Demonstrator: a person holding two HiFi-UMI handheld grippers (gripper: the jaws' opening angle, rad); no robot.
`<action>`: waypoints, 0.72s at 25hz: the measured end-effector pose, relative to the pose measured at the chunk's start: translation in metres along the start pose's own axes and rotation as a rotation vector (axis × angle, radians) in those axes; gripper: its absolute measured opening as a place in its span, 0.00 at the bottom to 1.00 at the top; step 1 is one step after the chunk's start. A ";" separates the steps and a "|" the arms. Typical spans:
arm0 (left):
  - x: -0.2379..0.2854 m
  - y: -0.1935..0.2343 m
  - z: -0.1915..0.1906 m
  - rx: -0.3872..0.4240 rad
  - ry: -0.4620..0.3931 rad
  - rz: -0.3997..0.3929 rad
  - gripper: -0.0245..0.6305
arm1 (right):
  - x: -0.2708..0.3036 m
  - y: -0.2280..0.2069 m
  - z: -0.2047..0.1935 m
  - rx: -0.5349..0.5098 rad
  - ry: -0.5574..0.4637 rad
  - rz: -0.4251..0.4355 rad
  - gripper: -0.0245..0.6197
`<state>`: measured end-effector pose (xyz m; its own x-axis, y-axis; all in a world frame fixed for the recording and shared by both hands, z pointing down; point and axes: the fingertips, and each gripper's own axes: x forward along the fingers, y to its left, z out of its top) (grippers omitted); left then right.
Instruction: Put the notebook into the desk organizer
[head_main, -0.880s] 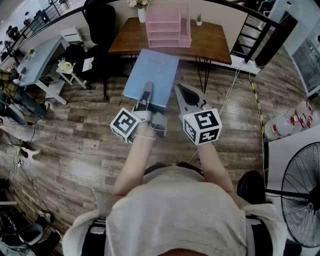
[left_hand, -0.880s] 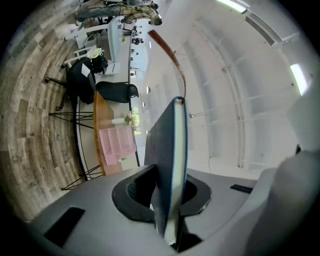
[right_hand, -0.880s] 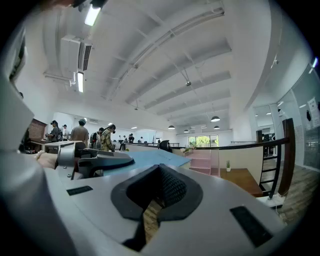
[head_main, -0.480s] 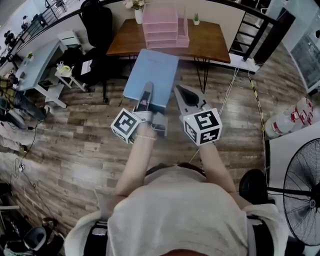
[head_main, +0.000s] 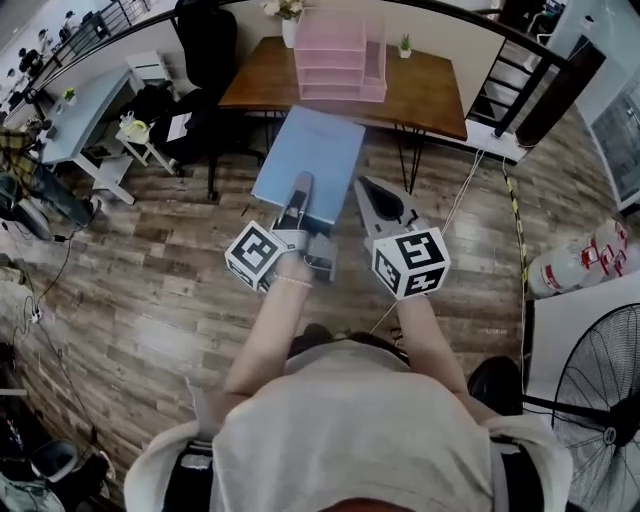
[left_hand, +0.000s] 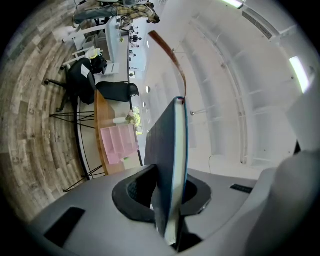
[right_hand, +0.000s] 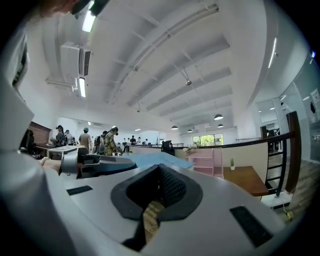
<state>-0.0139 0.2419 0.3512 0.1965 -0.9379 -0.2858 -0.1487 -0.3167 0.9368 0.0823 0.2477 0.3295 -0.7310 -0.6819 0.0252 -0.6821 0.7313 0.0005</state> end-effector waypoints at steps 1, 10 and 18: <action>0.002 -0.002 -0.003 -0.007 -0.002 -0.014 0.14 | 0.000 -0.004 -0.002 0.012 -0.001 0.004 0.04; 0.013 0.006 -0.011 0.001 -0.031 0.001 0.14 | 0.006 -0.015 -0.021 0.037 0.029 0.054 0.04; 0.046 0.032 0.013 -0.023 -0.062 0.001 0.14 | 0.044 -0.045 -0.023 0.032 0.021 0.035 0.04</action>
<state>-0.0220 0.1864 0.3655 0.1360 -0.9453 -0.2966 -0.1259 -0.3135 0.9412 0.0811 0.1851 0.3534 -0.7543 -0.6549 0.0454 -0.6564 0.7537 -0.0332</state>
